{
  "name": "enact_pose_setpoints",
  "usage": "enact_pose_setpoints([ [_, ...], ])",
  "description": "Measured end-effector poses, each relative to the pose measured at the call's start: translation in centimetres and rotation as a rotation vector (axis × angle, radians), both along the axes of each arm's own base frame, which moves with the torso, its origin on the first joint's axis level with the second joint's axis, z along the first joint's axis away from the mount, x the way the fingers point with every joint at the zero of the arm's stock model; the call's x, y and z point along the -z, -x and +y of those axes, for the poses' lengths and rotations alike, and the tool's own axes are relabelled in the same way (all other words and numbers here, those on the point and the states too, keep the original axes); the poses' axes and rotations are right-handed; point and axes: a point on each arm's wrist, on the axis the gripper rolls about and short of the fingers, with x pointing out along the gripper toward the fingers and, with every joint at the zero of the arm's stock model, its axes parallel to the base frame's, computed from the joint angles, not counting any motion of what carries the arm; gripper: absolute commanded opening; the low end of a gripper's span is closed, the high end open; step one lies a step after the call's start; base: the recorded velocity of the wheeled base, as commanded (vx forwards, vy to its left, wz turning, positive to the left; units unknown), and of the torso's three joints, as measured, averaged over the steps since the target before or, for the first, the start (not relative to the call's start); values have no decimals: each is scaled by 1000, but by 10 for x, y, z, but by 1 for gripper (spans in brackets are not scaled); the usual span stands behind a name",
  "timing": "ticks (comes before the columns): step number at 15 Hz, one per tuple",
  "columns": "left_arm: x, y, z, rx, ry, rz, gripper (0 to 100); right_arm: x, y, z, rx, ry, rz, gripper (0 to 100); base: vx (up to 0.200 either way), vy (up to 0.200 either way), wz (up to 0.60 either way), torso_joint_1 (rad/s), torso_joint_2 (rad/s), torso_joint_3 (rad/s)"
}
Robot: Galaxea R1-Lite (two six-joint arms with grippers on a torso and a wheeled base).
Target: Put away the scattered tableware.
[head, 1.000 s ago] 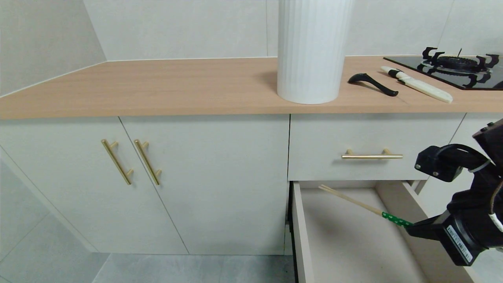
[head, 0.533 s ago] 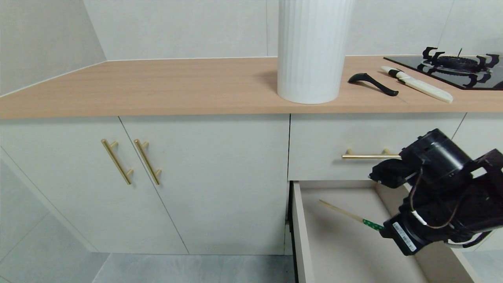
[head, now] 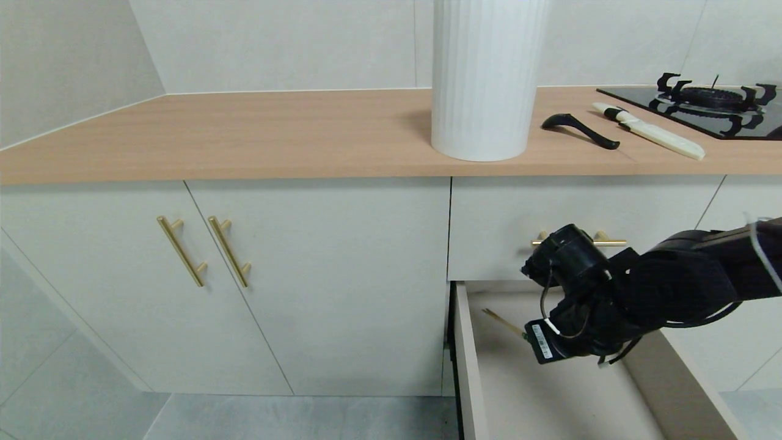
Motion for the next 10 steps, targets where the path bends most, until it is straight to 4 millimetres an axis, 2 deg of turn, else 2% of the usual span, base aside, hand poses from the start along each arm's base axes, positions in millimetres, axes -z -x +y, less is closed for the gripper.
enact_pose_setpoints([
  [4,0,0,0,1,0,0,100,30,-21,12,48,20,4,0,0,0,0,0,0,0],
  [10,0,0,0,0,0,0,100,61,-28,16,50,68,68,0,0,0,0,0,0,0],
])
